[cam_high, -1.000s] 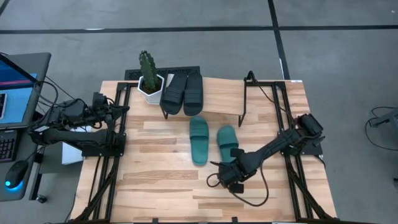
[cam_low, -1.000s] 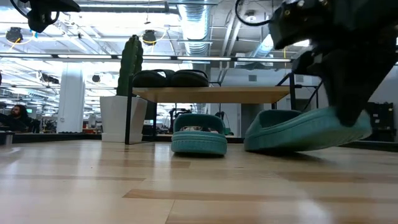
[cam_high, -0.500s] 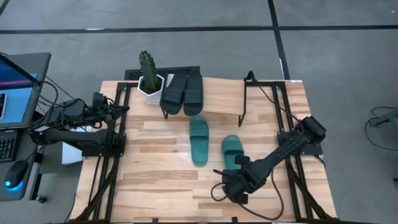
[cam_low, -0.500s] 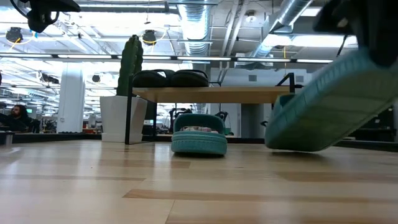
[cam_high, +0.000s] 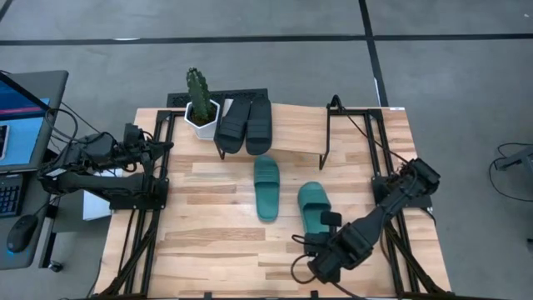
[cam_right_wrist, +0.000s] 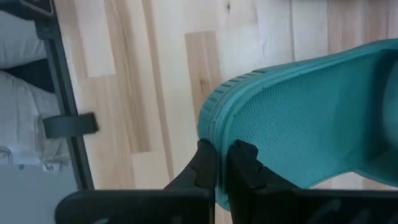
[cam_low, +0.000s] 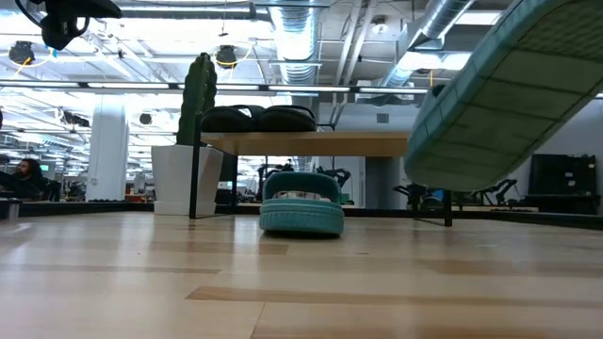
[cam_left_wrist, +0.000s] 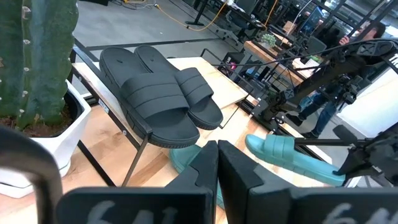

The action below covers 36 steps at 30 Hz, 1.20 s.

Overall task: Pick and place slides into the shelf
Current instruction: Put the right blue slides on the shelf

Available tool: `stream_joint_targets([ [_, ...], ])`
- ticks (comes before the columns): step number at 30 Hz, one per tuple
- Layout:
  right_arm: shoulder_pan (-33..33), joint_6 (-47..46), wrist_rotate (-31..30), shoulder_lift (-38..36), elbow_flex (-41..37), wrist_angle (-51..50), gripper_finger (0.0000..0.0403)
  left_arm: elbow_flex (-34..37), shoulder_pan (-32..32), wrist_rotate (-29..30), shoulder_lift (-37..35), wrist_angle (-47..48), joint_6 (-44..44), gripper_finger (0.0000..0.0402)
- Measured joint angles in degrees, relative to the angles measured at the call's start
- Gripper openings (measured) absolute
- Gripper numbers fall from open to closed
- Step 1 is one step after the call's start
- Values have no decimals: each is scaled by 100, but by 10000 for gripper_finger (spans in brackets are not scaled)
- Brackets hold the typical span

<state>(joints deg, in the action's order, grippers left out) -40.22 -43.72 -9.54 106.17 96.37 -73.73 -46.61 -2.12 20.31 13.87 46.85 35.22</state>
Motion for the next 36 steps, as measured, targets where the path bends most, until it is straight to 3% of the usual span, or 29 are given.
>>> stream_joint_targets([
  [13, -293, 155, -163, 0, 619, -172, 2, 0, 1, 1, 0, 0, 129, 0],
  [23, -390, 290, -1164, 0, 1260, -1236, 2, 0, 0, 0, 0, 2, 129, 0],
  [30, -27, 910, -1715, -1, 1567, -1630, 2, 0, 1, 0, 0, 2, 129, 0],
  [36, 665, 1741, -1758, 0, 1820, -1629, 2, 0, 1, 0, 0, 2, 129, 0],
])
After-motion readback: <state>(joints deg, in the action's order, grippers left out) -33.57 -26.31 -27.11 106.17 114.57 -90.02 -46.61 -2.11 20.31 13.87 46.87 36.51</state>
